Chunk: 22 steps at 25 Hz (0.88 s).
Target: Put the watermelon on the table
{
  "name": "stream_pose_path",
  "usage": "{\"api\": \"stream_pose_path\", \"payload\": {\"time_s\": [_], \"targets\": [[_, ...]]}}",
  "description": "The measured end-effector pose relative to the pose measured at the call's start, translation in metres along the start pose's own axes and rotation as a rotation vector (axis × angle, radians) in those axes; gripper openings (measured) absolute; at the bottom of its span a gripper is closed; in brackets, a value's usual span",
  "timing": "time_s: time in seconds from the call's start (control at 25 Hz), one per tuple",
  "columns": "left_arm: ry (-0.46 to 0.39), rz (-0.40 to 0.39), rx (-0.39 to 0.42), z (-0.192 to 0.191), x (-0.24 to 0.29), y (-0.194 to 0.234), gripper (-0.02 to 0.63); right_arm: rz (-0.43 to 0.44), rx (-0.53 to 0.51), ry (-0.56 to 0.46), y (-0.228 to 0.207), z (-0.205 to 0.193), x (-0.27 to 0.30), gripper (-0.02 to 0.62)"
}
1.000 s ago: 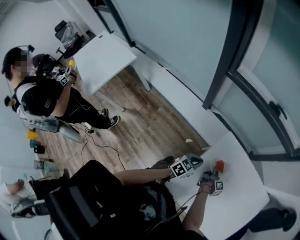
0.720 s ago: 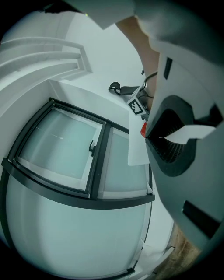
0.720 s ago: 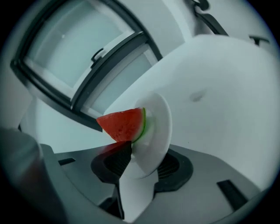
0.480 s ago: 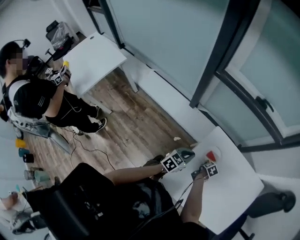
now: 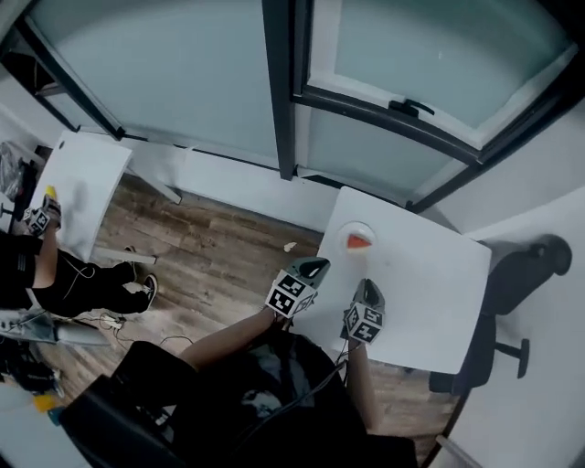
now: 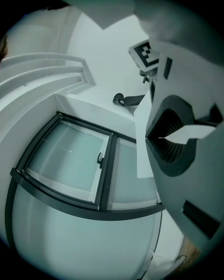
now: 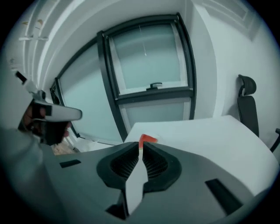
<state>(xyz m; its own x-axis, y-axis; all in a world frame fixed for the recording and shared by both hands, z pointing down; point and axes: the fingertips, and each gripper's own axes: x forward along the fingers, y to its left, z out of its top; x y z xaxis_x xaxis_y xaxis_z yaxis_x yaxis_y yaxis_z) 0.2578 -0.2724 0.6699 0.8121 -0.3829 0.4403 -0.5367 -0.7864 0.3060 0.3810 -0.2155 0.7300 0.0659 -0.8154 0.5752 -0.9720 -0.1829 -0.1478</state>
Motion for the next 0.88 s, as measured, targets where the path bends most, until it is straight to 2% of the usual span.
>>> {"api": "stream_pose_path", "payload": {"time_s": [0.08, 0.24, 0.32, 0.88], "targets": [[-0.007, -0.024, 0.021, 0.004, -0.003, -0.012, 0.007, 0.030, -0.015, -0.066, 0.017, 0.017, -0.026, 0.018], [-0.002, -0.065, 0.068, 0.007, -0.003, -0.032, 0.006, 0.095, -0.066, -0.109, 0.049, 0.036, -0.055, 0.012], [0.004, -0.066, 0.079, 0.007, -0.001, -0.035, 0.006, 0.094, -0.089, -0.104, 0.048, 0.035, -0.057, 0.012], [-0.008, -0.078, 0.098, 0.011, -0.008, -0.032, 0.008, 0.072, -0.078, -0.147, 0.042, 0.040, -0.061, 0.012]]}}
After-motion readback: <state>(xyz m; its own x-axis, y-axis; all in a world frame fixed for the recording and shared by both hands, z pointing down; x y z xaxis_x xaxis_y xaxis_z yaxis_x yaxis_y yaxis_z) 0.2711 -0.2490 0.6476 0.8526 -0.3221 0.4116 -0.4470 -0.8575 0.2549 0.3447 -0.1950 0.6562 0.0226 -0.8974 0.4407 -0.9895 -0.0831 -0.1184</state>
